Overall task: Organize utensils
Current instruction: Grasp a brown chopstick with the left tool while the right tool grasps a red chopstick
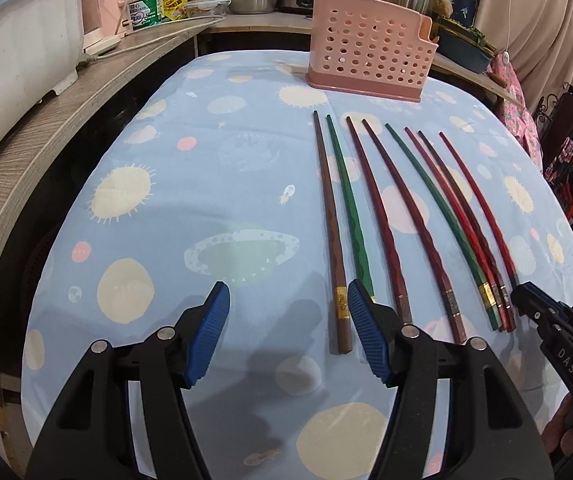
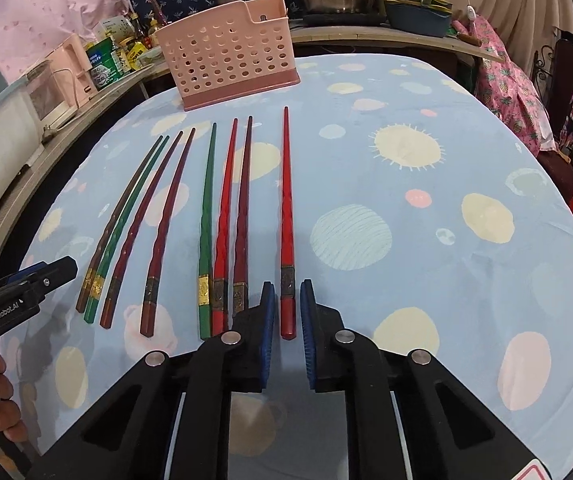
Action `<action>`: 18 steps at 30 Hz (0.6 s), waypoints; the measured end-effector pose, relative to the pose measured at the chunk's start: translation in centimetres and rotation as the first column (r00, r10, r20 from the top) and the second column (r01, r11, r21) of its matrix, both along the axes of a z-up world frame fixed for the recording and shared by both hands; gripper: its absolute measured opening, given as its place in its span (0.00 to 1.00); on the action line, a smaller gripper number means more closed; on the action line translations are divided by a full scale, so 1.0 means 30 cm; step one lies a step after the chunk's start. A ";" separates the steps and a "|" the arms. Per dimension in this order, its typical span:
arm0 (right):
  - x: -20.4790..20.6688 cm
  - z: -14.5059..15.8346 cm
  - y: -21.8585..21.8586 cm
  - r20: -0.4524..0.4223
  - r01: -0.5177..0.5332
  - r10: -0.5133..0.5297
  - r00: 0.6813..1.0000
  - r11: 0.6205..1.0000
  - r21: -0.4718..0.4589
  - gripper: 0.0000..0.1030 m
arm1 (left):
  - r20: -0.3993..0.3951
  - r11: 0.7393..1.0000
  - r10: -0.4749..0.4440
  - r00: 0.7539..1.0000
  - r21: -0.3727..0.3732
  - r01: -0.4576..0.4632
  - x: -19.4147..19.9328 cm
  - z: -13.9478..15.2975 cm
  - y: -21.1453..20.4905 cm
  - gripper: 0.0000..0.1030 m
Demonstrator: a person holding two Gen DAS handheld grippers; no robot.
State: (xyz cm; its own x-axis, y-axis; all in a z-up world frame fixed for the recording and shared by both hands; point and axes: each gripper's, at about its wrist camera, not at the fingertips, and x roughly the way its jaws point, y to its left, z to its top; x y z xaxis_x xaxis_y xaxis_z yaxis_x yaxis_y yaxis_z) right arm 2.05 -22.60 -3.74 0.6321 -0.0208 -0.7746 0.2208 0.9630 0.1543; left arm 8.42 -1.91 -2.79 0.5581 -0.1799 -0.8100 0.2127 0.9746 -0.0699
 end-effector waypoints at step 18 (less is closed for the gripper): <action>-0.017 -0.004 -0.018 0.012 0.007 -0.007 1.000 1.000 0.010 0.07 | -0.016 1.000 -0.003 1.000 0.012 0.003 0.005 -0.043 -0.021 0.48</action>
